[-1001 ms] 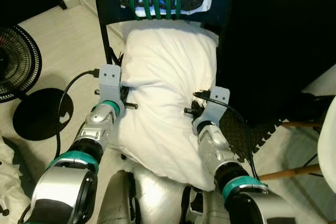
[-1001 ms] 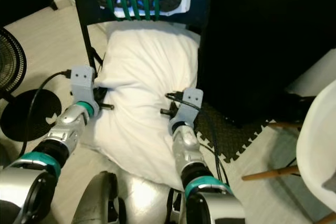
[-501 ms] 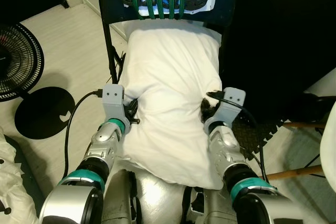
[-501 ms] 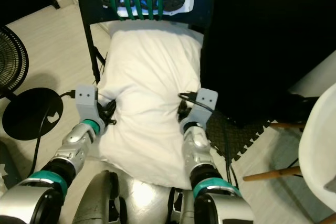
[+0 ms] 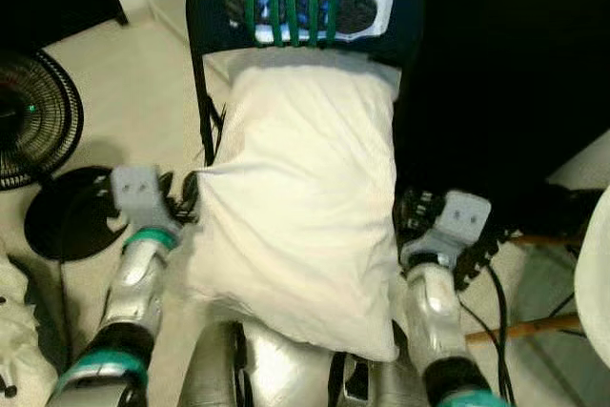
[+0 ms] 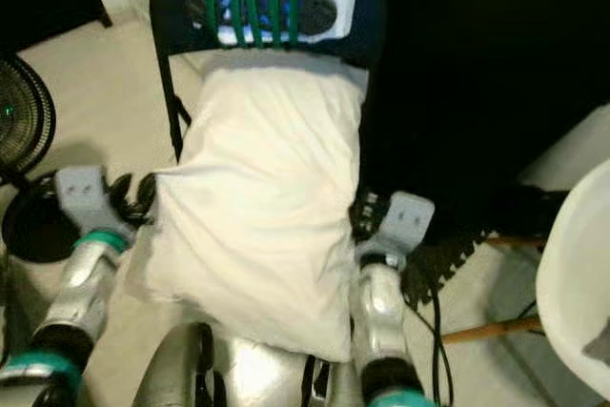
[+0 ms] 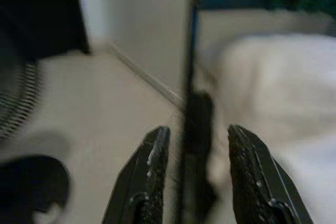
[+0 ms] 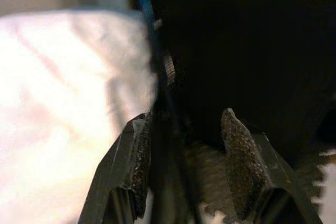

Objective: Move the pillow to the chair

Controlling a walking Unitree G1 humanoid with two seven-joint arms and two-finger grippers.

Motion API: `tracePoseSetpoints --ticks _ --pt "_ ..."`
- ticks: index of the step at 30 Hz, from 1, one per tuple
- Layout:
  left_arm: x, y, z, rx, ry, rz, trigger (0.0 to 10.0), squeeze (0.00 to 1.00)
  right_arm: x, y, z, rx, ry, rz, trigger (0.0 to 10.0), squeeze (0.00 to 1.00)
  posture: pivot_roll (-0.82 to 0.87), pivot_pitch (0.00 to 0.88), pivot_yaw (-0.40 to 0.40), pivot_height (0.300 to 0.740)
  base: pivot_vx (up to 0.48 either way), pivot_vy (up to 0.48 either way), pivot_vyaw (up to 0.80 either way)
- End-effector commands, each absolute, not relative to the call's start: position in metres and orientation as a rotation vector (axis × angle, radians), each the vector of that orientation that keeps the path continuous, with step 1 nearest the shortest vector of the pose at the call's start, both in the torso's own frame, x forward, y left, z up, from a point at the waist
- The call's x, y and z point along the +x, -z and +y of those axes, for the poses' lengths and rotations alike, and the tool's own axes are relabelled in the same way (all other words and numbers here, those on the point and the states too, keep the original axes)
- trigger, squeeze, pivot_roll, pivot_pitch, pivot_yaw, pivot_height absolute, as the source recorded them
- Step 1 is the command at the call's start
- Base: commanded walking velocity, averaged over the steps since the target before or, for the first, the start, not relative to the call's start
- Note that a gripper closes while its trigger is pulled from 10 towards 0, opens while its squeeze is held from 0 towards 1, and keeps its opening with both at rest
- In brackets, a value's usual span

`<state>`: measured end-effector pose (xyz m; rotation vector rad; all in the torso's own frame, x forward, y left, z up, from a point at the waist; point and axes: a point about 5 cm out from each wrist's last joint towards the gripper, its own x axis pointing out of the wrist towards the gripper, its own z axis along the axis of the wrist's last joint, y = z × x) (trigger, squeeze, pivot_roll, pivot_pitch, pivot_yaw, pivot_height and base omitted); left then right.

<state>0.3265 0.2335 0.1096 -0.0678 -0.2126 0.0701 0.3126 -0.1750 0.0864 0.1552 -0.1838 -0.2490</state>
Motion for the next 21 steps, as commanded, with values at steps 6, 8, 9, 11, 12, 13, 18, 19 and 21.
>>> tracePoseSetpoints --ticks 6,8,9,11,12,13,18,19,21 --pt "0.317 -0.132 0.208 -0.002 0.015 -0.322 10.0 0.0 0.313 -0.087 -0.154 0.149 0.119 -0.161 10.0 0.0 0.12 0.015 0.034 0.622 0.0 0.0 0.0" --pt "0.317 -0.132 0.208 -0.002 0.015 -0.322 10.0 0.0 0.313 -0.087 -0.154 0.149 0.119 -0.161 10.0 0.0 0.12 0.015 0.034 0.622 0.0 0.0 0.0" --pt "0.314 -0.127 0.196 -0.012 0.05 -0.296 10.0 0.0 0.314 -0.088 -0.15 0.137 0.101 -0.155 10.0 0.0 0.12 0.001 0.031 0.622 0.0 0.0 0.0" --pt "0.308 -0.114 0.178 -0.055 0.064 -0.241 10.0 0.0 0.315 -0.089 -0.14 0.111 0.042 -0.141 10.0 0.0 0.12 0.0 0.024 0.622 0.0 0.0 0.0" --pt "0.308 -0.114 0.178 -0.055 0.064 -0.241 10.0 0.0 0.315 -0.089 -0.14 0.111 0.042 -0.141 10.0 0.0 0.12 0.0 0.024 0.622 0.0 0.0 0.0" --pt "0.308 -0.114 0.178 -0.055 0.064 -0.241 10.0 0.0 0.315 -0.089 -0.14 0.111 0.042 -0.141 10.0 0.0 0.12 0.0 0.024 0.622 0.0 0.0 0.0" --pt "0.302 -0.108 0.163 -0.042 0.037 -0.215 10.0 0.0 0.313 -0.089 -0.13 0.134 -0.025 -0.129 10.0 0.0 0.12 0.0 0.01 0.622 0.0 0.0 0.0" --pt "0.301 -0.105 0.16 -0.027 0.045 -0.194 10.0 0.0 0.311 -0.088 -0.128 0.133 -0.038 -0.121 10.0 0.0 0.12 0.0 0.007 0.627 0.0 0.0 0.0" --pt "0.3 -0.101 0.158 -0.009 0.059 -0.158 10.0 0.0 0.31 -0.085 -0.127 0.127 -0.047 -0.107 10.0 0.0 0.11 0.0 0.006 0.632 0.0 0.0 0.0"
